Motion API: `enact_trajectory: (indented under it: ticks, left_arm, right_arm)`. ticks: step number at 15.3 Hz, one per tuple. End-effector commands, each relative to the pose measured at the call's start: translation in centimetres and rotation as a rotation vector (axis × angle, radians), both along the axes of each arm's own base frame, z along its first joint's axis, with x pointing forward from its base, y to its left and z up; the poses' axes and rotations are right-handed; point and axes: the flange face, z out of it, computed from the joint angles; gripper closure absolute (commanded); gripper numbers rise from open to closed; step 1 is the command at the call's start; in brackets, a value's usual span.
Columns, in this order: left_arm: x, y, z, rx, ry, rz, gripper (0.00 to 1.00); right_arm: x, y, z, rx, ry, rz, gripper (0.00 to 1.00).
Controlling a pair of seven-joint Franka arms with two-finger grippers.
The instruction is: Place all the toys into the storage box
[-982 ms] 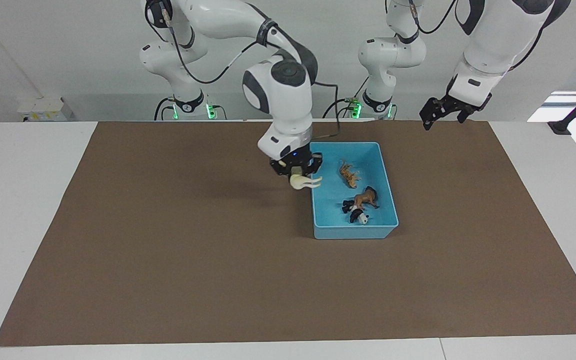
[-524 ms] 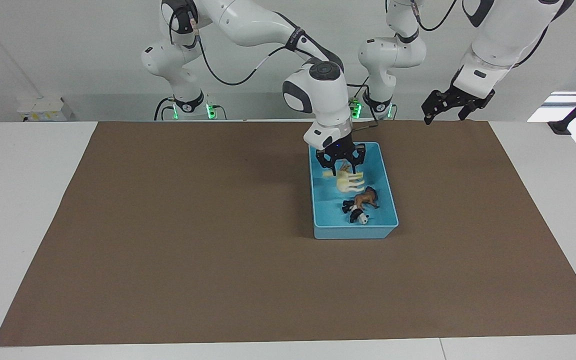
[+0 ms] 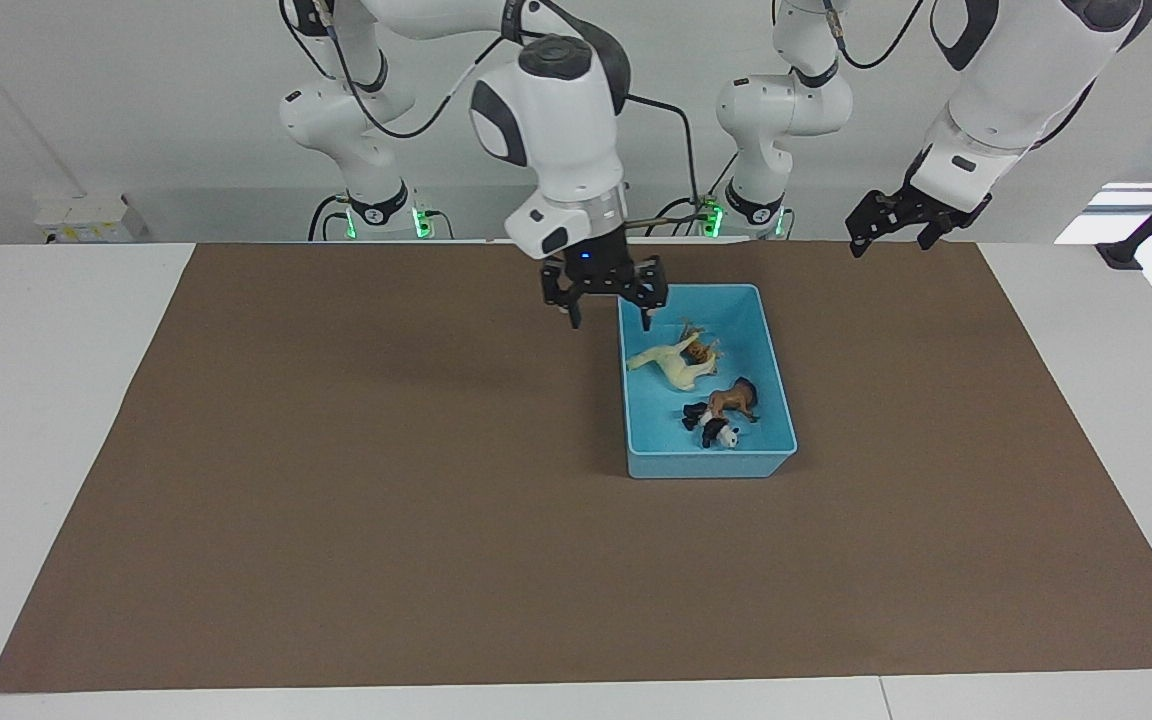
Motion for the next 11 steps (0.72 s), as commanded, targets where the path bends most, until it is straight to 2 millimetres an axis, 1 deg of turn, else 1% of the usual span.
enact_trajectory:
  ticks: [1, 3, 4, 6, 7, 8, 9, 10, 11]
  left_arm:
    - [-0.8, 0.4, 0.4, -0.011, -0.004, 0.008, 0.00]
    - [-0.8, 0.1, 0.4, -0.011, -0.004, 0.000, 0.00]
    - [-0.9, -0.1, 0.4, -0.009, -0.004, -0.001, 0.00]
    - [-0.9, -0.2, 0.4, -0.011, -0.002, -0.001, 0.00]
    - [-0.9, -0.1, 0.4, -0.011, -0.004, 0.000, 0.00]
    - [-0.9, 0.2, 0.4, -0.009, -0.003, 0.005, 0.00]
    - [-0.9, 0.3, 0.4, -0.009, -0.001, 0.008, 0.00]
    - [-0.8, 0.5, 0.4, -0.011, -0.001, 0.011, 0.00]
    - [-0.8, 0.6, 0.4, -0.009, -0.001, 0.012, 0.00]
  right_arm:
    - [2.9, -10.8, 0.8, -0.086, -0.010, 0.209, 0.00]
    - [4.4, -18.5, 1.0, -0.122, -0.003, 0.301, 0.00]
    - [4.8, -21.5, 1.0, -0.131, -0.001, 0.303, 0.00]
    - [5.0, -26.3, 0.9, -0.160, 0.031, 0.263, 0.00]
    - [4.6, -27.6, 1.0, -0.166, 0.060, 0.248, 0.00]
    - [3.7, -28.7, 1.5, -0.163, 0.094, 0.231, 0.00]
    - [2.5, -30.7, 2.2, -0.159, 0.116, 0.200, 0.00]
    - [1.4, -31.8, 2.6, -0.154, 0.129, 0.188, 0.00]
    - [-0.1, -32.2, 3.0, -0.153, 0.139, 0.183, 0.00]
